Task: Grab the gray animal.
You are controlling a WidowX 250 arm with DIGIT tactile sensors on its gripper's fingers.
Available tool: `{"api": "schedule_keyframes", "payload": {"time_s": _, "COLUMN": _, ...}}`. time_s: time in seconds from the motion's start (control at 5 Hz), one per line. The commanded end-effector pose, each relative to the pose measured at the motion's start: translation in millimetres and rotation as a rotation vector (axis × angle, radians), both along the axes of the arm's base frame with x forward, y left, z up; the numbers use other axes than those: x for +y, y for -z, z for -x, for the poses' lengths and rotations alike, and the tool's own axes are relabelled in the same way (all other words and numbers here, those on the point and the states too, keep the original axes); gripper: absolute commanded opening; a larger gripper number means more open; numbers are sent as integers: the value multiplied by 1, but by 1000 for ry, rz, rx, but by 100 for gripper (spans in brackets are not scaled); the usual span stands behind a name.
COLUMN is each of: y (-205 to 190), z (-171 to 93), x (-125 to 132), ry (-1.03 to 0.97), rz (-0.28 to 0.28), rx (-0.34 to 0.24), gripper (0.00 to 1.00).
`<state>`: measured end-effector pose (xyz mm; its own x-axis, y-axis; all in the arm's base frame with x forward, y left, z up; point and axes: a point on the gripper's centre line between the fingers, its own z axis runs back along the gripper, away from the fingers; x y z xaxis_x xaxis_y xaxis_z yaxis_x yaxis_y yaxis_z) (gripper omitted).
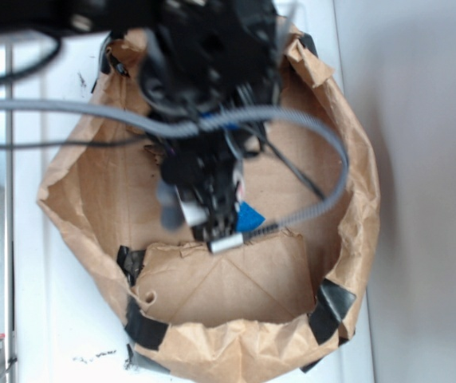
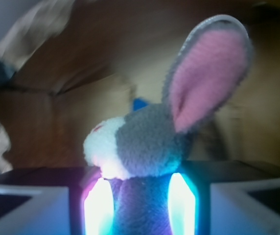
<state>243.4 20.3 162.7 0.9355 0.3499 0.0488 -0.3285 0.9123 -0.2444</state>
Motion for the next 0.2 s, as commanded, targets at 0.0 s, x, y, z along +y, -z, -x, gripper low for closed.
{"api": "schedule_keyframes", "payload": {"time_s": 0.0, "y": -26, "z": -3, "x": -9, "ry": -51, "rz": -153, "rx": -95, "gripper": 0}}
